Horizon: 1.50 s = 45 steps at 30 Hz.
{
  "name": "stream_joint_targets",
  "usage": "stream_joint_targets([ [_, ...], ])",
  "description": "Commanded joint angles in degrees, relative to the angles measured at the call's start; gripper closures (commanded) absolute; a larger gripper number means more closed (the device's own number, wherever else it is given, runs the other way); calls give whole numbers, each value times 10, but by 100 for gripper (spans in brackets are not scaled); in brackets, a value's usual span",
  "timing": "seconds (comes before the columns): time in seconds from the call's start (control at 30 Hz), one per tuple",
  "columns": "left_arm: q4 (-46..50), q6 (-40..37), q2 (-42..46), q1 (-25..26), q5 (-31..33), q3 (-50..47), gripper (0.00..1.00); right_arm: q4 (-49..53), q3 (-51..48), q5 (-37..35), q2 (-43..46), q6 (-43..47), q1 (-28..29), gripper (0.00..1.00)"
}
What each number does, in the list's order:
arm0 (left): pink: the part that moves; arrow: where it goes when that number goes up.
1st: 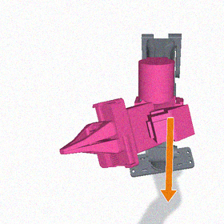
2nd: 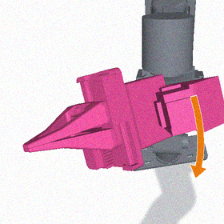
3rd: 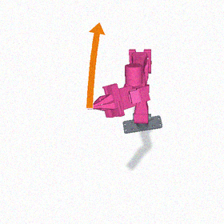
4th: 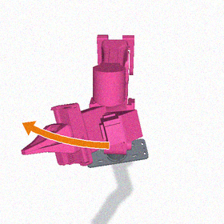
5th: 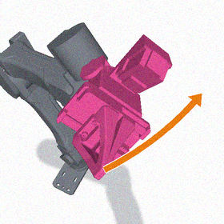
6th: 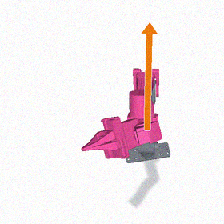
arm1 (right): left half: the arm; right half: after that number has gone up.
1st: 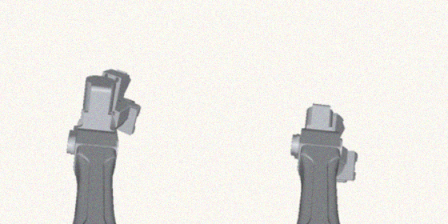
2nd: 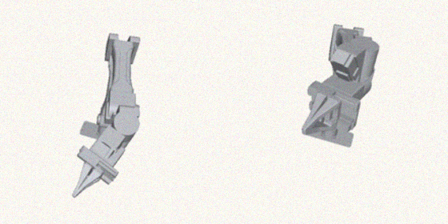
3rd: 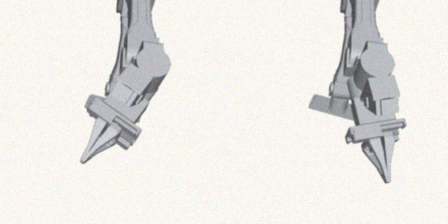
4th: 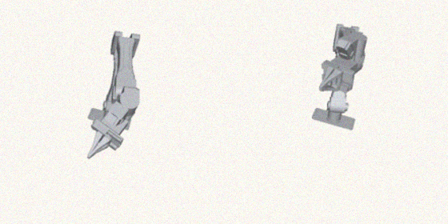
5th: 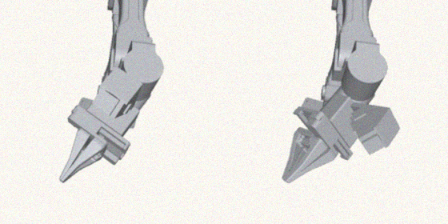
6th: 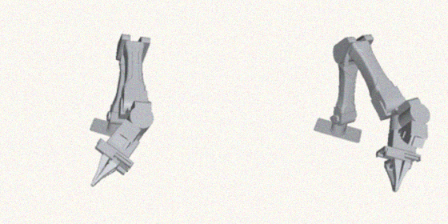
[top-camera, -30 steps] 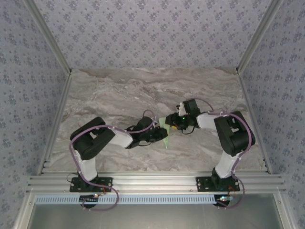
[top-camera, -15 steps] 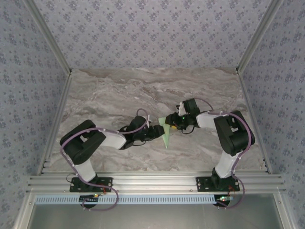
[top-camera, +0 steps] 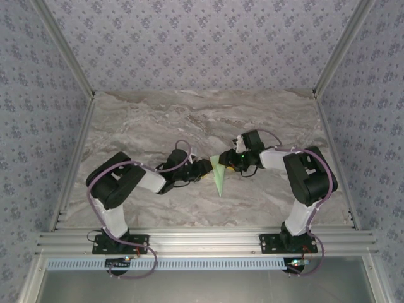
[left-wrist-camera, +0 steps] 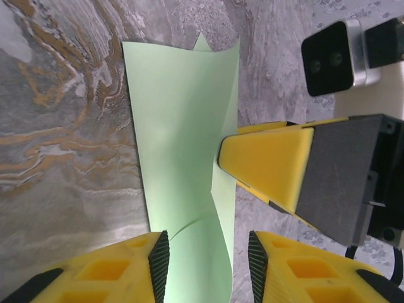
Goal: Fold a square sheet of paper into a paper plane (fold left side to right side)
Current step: Fold the wing for the fifth time at the center of the table.
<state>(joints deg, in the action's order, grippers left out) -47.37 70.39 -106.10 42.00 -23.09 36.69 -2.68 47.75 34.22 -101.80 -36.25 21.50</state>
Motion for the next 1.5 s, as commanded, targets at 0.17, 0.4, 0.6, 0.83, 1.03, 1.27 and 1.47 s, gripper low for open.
stream_joint_targets([
  [0.17,-90,42,-60,0,-29,35,67,42,-10,-30,-39,21,16,57],
  [0.4,-112,57,-87,1,-35,45,71,44,-7,-30,-38,21,16,57],
  [0.6,-120,63,-100,1,-41,54,81,46,-7,-30,-39,22,16,57],
  [0.83,-108,55,-93,-1,-26,44,96,55,-2,-31,-40,25,16,57],
  [1.03,-95,43,-85,-8,-18,33,100,58,-2,-32,-41,27,16,56],
  [1.27,-89,34,-73,-15,-11,21,100,63,-1,-33,-41,28,16,56],
  [1.47,-89,31,-76,-15,-12,26,100,64,0,-32,-43,29,18,55],
])
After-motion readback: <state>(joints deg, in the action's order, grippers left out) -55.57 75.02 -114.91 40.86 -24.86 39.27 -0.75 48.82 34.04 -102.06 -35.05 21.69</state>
